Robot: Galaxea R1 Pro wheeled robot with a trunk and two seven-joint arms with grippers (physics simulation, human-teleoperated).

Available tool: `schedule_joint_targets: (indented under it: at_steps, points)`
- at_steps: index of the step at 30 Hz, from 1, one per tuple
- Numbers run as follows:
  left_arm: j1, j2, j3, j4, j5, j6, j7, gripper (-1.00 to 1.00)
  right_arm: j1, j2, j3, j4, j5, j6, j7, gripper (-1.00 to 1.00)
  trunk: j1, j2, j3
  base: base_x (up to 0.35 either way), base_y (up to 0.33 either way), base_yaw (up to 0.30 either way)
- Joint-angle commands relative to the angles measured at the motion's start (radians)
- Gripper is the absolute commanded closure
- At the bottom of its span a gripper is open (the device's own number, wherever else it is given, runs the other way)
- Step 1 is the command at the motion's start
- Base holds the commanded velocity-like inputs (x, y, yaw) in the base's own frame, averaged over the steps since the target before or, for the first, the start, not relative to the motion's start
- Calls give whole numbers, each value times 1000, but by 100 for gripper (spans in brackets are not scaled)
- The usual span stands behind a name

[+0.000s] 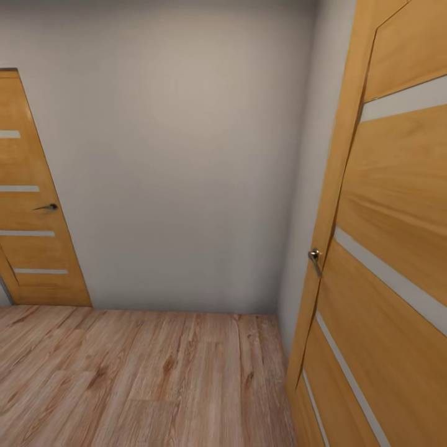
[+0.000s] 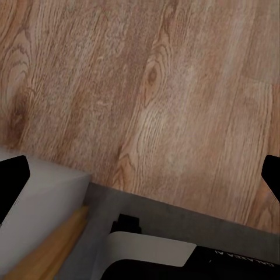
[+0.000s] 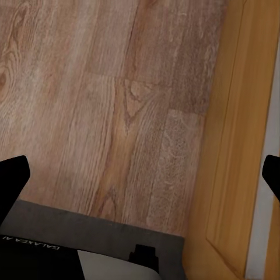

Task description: Move the two storage containers from the living room to the garage. In the garage, place one container on the floor and stack the other container on top of it (either order is fine).

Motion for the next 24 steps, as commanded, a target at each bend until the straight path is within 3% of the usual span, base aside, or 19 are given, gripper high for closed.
schedule_joint_targets:
  at_steps: [1, 6, 24]
  points:
    - [-1, 0, 0, 2, 10, -3, -3, -100, -2, 0, 5, 4, 5, -8, 0, -100, 1, -1, -2, 291, 0, 0]
    - [-1, 0, 0, 2, 11, -4, -3, -100, -2, 0, 5, 4, 5, -8, 0, -100, 1, -1, -2, 167, 0, 0]
    - [-1, 0, 0, 2, 10, -5, -3, -100, -2, 0, 5, 4, 5, -9, -2, -100, 1, -1, -2, 5, 0, 0]
